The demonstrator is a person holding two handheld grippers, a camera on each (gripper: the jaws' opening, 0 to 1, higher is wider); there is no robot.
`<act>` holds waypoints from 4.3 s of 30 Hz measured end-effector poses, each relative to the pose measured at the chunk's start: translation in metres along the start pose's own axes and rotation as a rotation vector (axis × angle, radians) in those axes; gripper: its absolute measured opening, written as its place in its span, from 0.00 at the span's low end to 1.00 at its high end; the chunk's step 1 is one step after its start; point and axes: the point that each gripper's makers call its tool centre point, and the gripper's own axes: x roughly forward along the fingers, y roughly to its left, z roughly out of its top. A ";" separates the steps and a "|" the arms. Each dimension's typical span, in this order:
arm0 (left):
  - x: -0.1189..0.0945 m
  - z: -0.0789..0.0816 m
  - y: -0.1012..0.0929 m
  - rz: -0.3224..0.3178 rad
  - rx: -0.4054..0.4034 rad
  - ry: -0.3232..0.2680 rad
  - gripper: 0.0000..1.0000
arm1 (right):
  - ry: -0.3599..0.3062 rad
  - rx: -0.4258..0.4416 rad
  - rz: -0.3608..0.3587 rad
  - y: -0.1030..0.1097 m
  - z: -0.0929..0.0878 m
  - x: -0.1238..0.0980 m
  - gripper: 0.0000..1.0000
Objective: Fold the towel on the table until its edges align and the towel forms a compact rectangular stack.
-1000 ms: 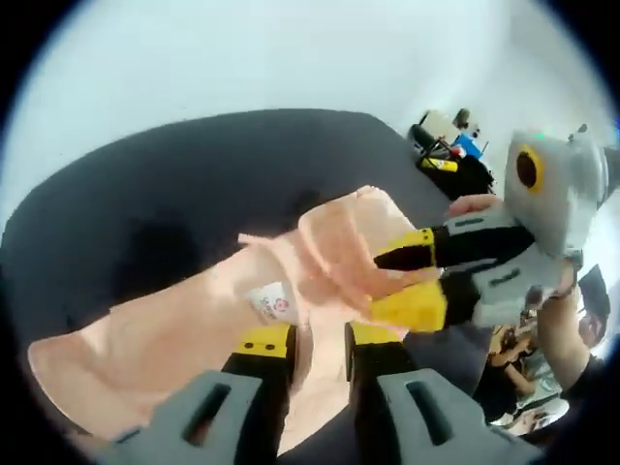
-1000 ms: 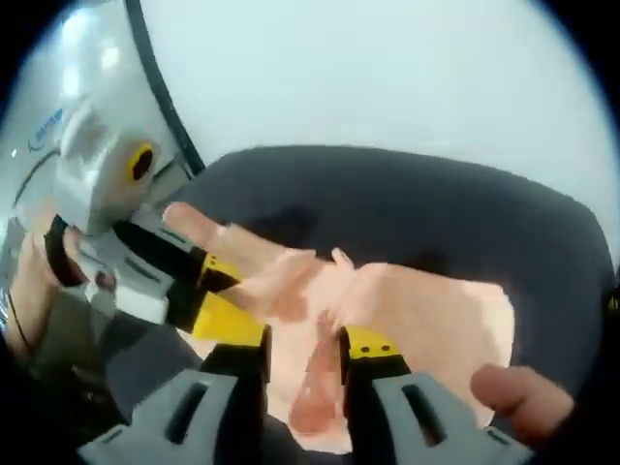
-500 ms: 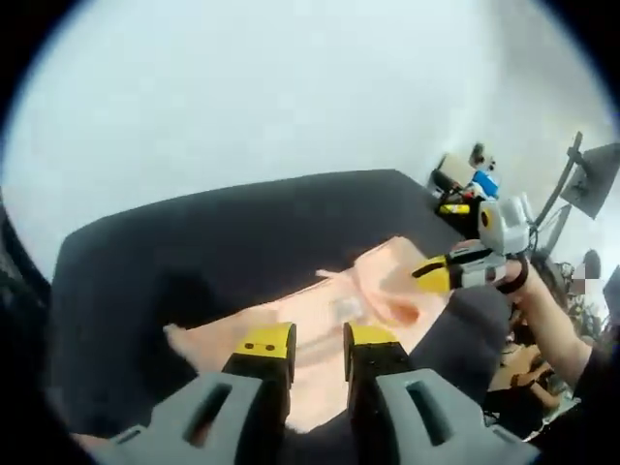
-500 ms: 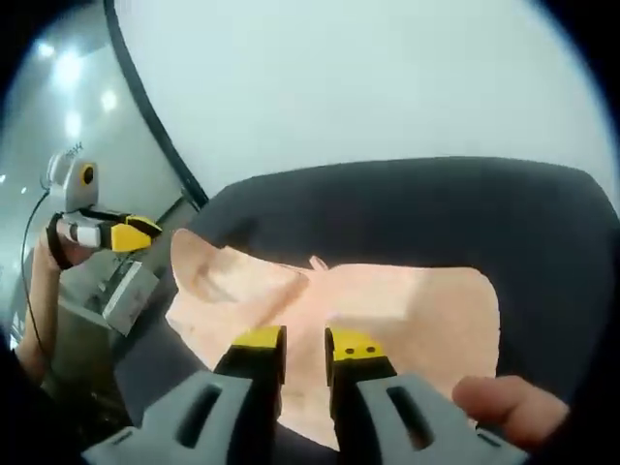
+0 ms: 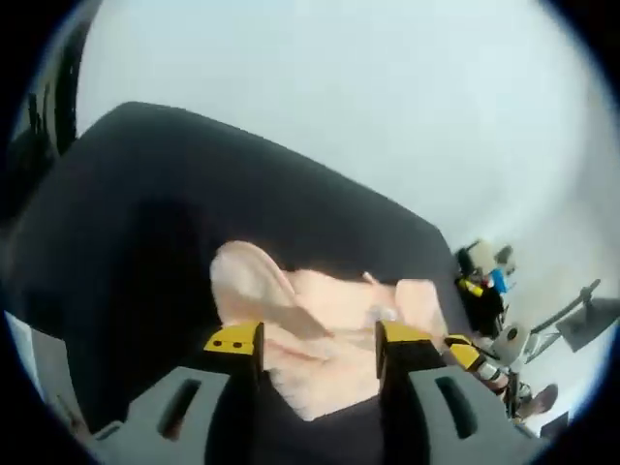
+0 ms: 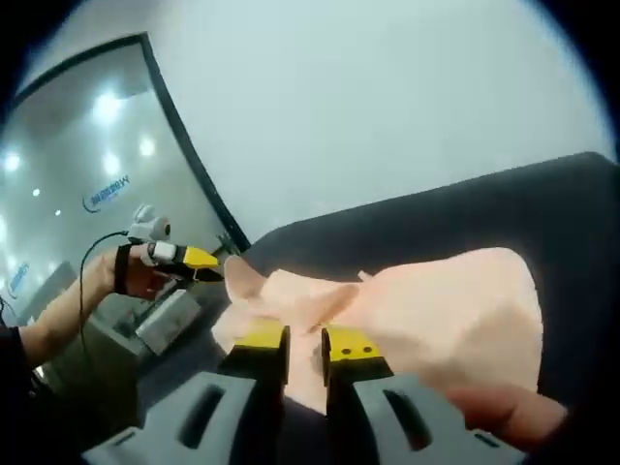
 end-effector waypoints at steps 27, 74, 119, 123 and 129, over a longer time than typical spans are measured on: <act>0.088 -0.008 -0.136 0.092 0.500 0.133 0.03 | -0.315 -0.034 -0.029 -0.023 -0.020 -0.054 0.07; 0.086 -0.074 -0.132 0.121 1.340 -0.145 0.07 | -0.296 -0.031 -0.014 -0.031 -0.021 -0.057 0.07; -0.025 -0.007 0.004 0.092 0.564 -0.719 0.22 | 0.299 0.612 -0.187 -0.131 -0.038 -0.038 0.17; -0.020 -0.012 0.016 0.093 0.612 -0.755 0.22 | 0.274 0.637 -0.210 -0.129 -0.025 -0.043 0.03; -0.026 -0.025 0.004 0.089 0.627 -0.809 0.22 | 0.171 0.461 -0.237 -0.089 0.041 -0.051 0.03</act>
